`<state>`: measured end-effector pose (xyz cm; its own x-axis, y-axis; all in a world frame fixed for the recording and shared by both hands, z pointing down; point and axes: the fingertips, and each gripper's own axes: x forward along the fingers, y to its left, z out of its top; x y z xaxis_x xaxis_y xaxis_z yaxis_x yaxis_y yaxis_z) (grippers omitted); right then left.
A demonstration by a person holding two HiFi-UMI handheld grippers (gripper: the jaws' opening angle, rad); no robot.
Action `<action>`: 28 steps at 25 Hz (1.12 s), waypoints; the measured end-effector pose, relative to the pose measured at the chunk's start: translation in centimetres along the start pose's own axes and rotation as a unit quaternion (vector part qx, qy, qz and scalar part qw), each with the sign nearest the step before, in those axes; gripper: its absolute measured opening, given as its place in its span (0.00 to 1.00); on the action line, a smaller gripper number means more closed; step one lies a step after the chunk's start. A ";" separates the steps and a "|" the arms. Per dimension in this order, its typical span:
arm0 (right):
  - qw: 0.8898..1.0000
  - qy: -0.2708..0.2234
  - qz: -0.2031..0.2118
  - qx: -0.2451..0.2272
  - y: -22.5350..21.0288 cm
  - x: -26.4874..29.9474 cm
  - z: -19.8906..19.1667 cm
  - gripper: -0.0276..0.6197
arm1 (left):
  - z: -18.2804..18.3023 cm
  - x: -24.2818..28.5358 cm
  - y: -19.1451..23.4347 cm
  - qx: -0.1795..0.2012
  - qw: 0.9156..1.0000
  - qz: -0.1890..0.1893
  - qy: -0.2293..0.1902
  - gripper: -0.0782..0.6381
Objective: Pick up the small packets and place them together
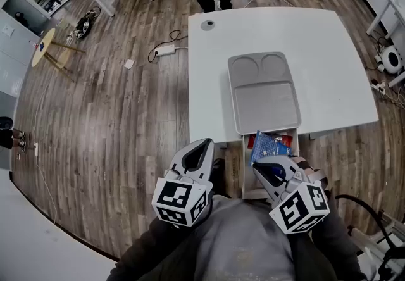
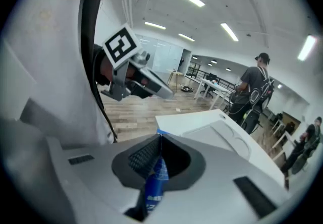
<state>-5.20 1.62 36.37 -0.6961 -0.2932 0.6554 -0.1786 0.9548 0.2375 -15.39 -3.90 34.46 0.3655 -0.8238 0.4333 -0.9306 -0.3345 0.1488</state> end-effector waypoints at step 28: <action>0.997 0.027 -0.061 -0.025 -13.7 4.3 0.0 0.07 | -2.2 -3.3 6.1 -0.056 0.995 0.083 0.007 0.11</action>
<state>-5.78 -12.70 35.97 -0.6318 -0.4107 0.6574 -0.2244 0.9087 0.3519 -22.32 -2.22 35.92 0.2075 -0.8566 0.4724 -0.9749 -0.1413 0.1719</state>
